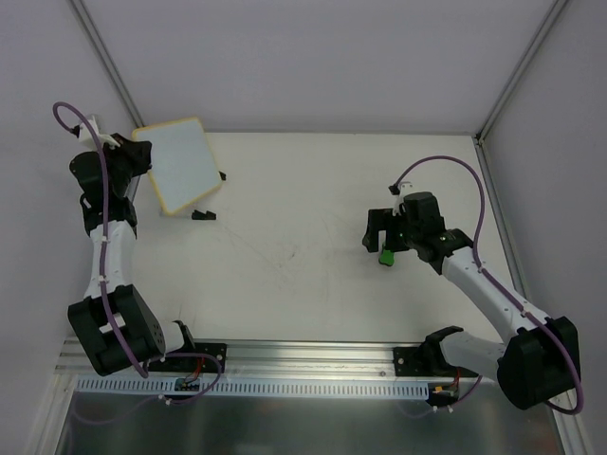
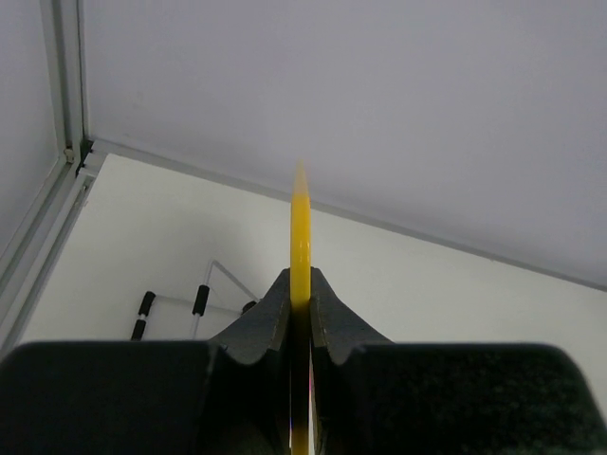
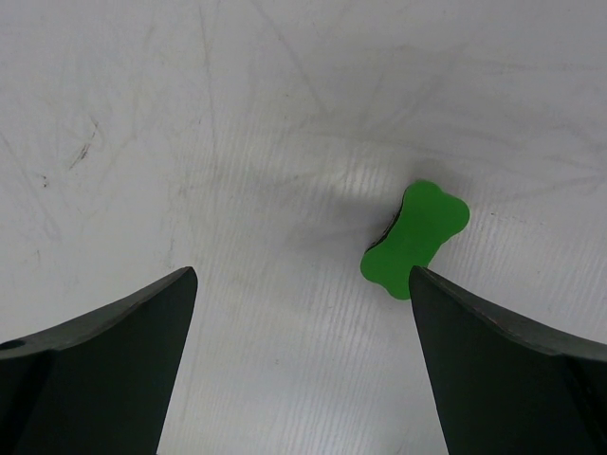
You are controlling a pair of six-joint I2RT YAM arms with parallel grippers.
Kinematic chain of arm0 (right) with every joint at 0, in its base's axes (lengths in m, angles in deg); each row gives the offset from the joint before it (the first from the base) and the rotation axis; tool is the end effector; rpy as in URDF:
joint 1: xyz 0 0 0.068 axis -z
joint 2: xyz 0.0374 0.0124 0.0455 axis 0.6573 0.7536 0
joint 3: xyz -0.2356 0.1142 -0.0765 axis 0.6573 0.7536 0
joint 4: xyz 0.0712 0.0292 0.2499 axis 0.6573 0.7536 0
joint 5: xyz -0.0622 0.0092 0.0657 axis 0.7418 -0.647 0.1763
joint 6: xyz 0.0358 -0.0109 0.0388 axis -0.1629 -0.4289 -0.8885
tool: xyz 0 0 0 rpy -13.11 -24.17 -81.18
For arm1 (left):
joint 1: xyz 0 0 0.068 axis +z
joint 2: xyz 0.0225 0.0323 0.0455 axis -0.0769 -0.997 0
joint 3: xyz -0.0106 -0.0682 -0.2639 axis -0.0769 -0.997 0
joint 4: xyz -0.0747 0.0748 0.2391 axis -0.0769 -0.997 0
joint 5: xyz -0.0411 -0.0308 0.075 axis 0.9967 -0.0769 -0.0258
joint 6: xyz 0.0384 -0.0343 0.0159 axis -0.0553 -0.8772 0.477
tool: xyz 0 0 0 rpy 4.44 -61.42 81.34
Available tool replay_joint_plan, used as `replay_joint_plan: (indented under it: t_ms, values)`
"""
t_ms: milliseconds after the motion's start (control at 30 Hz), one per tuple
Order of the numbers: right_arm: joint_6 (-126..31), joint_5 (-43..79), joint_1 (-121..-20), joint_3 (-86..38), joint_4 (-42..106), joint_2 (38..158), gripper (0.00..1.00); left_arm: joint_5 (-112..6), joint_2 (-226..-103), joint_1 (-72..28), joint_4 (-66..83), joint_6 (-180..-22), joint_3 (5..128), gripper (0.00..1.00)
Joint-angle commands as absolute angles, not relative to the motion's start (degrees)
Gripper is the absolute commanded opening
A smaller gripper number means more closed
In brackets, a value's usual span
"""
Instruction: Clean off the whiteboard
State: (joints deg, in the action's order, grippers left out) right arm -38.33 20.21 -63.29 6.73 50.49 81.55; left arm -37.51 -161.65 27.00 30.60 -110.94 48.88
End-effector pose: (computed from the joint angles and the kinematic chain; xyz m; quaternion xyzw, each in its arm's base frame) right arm 0.2244 0.0950 0.2569 -0.2103 0.8755 0.1158 0.4193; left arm 0.2818 0.1017 0.3589 -0.1023 0.6626 -0.1328 0.7300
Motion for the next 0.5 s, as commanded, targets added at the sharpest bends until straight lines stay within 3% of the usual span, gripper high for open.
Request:
replay_joint_plan:
  t_ms: [0,467]
  values:
    - [-37.1,19.9,-62.9,4.7,50.5,81.8,0.99,-36.6,-159.9,27.3,43.5,-115.4,53.2,0.0]
    - [-36.9,18.9,-62.8,3.5,51.3,82.8,0.99,-44.2,-166.5,27.3,46.7,-115.8,58.1,0.0]
